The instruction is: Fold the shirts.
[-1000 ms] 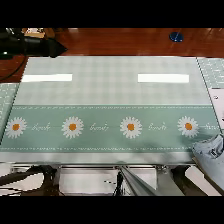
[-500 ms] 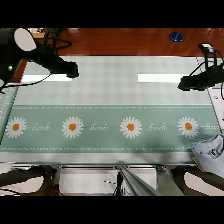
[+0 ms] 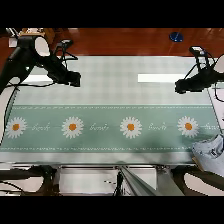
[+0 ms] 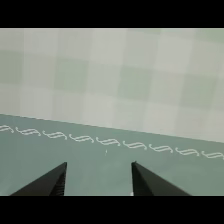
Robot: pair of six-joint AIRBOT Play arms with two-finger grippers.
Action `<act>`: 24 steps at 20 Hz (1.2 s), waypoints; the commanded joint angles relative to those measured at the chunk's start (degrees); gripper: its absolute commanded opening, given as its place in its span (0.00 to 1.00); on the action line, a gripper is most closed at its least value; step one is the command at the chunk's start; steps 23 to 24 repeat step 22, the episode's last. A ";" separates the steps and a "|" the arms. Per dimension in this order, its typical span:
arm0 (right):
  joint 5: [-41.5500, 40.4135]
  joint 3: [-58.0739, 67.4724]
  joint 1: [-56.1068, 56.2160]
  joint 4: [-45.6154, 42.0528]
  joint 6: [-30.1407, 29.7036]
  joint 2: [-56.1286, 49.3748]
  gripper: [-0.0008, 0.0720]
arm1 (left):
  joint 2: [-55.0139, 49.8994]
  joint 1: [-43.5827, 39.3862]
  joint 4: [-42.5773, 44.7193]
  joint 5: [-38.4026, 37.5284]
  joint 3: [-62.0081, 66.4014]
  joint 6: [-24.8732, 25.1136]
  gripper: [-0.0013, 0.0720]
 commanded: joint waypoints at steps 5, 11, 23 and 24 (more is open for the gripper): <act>0.00 0.07 0.15 -0.35 0.15 -0.02 0.67 | -2.64 -0.02 0.20 -2.05 0.04 -0.22 0.84; 0.00 0.07 0.15 -0.35 0.15 -0.02 0.67 | 0.98 0.09 0.17 1.90 -0.15 4.33 0.84; 0.00 0.07 0.15 -0.35 0.15 -0.02 0.67 | 11.23 0.07 -1.53 15.02 -10.38 2.56 0.84; 0.00 0.07 0.15 -0.35 0.15 -0.02 0.67 | 11.23 0.07 -1.53 15.02 -10.38 2.56 0.84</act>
